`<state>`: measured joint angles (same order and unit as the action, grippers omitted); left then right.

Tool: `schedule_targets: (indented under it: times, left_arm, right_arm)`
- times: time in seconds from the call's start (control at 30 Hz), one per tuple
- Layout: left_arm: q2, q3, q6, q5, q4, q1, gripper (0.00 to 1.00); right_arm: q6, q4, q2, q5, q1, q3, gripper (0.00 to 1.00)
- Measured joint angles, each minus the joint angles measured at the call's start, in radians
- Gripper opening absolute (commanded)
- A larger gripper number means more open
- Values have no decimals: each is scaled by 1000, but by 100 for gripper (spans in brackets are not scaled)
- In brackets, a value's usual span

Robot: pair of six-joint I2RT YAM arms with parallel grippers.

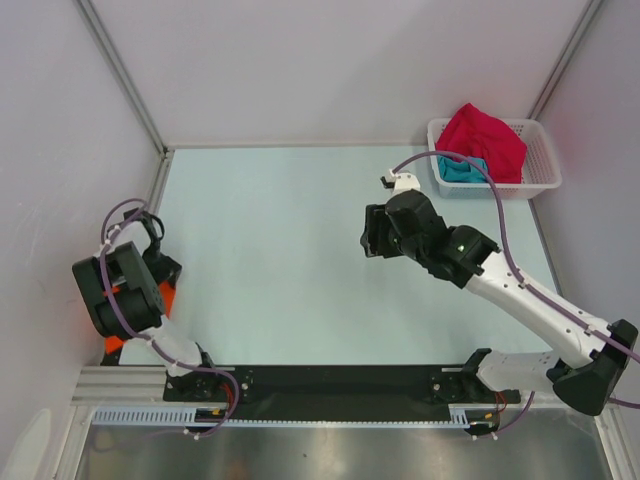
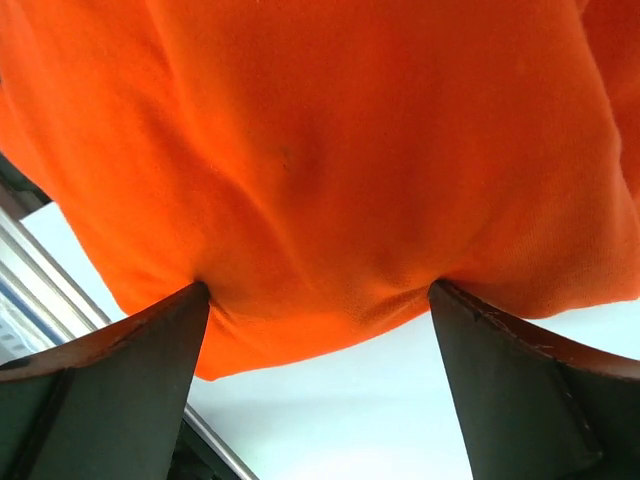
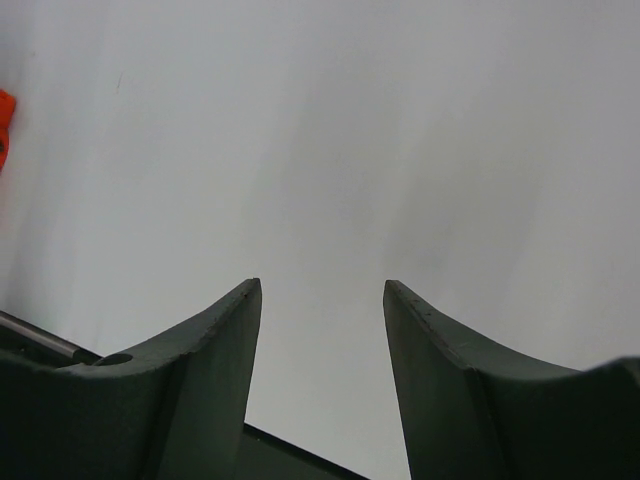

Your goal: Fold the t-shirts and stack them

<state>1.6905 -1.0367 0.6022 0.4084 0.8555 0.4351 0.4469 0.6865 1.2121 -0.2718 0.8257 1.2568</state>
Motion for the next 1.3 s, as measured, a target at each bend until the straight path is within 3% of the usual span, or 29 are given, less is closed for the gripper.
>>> schedule_targets:
  times: [0.07,0.1,0.13,0.27,0.3,0.47,0.53,0.83,0.97,1.07,1.3]
  left_arm:
    - [3,-2,-1,-32,-1,16,81]
    - [3,-2,-2,-57,-6,24,57]
    - [3,-2,-1,-69,-10,29,39]
    - [-12,33,-40,-164,-68,43,16]
    - [-23,43,-45,-177,-75,47,0]
    - [-133,145,-79,-375,-206,62,0]
    - [-180,182,-80,-451,-254,15,0]
    - [-188,3,-195,-721,-338,-594,0]
    - [-151,-83,-270,-752,-332,-819,0]
    - [-115,-84,-302,-743,-317,-927,0]
    - [-163,19,-301,-704,-320,-969,0]
  right_arm:
    - [-4,-6,-13,0,-3,0,58]
    - [-4,-9,-20,1,-5,0,58]
    - [-4,-11,-25,1,-5,0,58]
    - [-4,-22,-33,11,-8,0,57]
    - [-4,-25,-33,16,-8,0,57]
    - [2,-35,-32,44,-9,0,57]
    - [8,-36,-32,54,-9,0,57]
    - [35,-55,25,74,-9,0,56]
    - [52,-55,40,74,-9,-2,56]
    - [61,-53,39,69,-9,-8,56]
    - [82,-24,39,51,-8,-14,56]
